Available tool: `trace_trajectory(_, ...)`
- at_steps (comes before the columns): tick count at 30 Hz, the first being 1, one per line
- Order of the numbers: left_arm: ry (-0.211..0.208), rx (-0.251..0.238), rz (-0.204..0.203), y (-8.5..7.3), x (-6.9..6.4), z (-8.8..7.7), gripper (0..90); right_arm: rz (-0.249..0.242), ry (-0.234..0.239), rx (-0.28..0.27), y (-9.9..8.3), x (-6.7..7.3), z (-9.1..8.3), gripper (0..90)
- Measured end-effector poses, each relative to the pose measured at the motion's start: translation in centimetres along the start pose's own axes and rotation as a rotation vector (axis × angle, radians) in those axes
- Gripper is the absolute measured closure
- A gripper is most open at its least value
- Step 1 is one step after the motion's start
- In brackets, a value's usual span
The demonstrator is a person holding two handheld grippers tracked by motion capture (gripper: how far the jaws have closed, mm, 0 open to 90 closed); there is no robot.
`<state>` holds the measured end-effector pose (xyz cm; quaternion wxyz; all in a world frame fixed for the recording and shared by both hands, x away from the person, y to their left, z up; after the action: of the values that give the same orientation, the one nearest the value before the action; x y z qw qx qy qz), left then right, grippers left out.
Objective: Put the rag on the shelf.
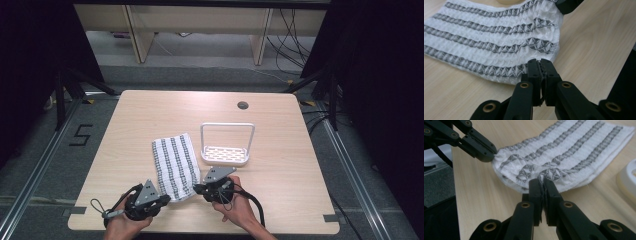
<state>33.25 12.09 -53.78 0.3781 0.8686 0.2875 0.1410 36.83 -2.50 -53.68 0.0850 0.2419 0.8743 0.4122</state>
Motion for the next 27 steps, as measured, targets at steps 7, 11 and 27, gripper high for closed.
trace_trajectory(7,-0.025,-0.049,-0.033,1.6,0.8,-1.7,86.4,0.007,0.009,-0.044,2.0,-0.1,-1.1,86.8)
trace_trajectory(11,-0.054,-0.085,-0.047,2.8,1.6,-3.0,86.3,0.013,0.017,-0.080,3.9,-0.2,-2.0,86.8)
trace_trajectory(27,-0.082,-0.175,-0.029,9.7,2.0,-8.9,86.4,-0.045,0.023,-0.209,10.7,-0.2,-6.6,87.0)
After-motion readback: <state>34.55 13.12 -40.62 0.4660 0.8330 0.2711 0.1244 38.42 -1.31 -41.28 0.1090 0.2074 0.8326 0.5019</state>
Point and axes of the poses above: each handheld gripper's, and its own axes: z roughly forward along the jaws, y roughly out of its top, x roughly to its left, the point moved 9 cm from there along z, roughly forward along the jaws, and after that the axes turned 2 degrees about -y, right-handed, at the moved point
